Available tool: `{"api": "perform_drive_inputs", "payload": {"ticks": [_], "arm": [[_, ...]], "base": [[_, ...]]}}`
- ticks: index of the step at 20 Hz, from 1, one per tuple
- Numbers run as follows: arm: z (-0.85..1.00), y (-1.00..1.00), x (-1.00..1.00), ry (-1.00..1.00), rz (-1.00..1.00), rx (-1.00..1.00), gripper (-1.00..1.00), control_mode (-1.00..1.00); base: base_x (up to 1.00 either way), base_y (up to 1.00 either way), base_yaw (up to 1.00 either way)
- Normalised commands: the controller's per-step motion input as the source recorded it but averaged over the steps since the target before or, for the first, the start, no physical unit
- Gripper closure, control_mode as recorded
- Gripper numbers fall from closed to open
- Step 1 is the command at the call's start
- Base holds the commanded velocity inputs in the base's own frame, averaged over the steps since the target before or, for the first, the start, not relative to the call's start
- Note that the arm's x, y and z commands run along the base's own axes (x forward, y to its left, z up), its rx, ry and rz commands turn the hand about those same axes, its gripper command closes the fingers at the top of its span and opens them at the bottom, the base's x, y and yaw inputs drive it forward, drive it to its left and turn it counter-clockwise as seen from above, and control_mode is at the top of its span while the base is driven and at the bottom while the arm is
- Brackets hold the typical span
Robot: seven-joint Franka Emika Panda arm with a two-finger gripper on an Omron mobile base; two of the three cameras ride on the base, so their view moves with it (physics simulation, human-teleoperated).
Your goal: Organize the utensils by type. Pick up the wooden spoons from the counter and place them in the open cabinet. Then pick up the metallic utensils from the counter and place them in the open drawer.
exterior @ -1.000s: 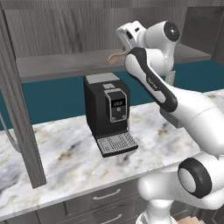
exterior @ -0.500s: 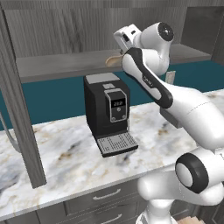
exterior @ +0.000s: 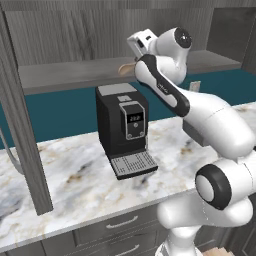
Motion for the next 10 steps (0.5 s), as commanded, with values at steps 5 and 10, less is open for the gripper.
{"api": "perform_drive_inputs", "payload": {"ticks": [5, 10], "arm": [[0.0, 0.0, 0.4, 0.02, 0.0, 0.07, 1.0, -1.0], [-0.03, 0.03, 0.28, 0.01, 0.0, 0.03, 1.0, -1.0]], "base": [[0.0, 0.0, 0.0], [0.0, 0.0, 0.0]]}}
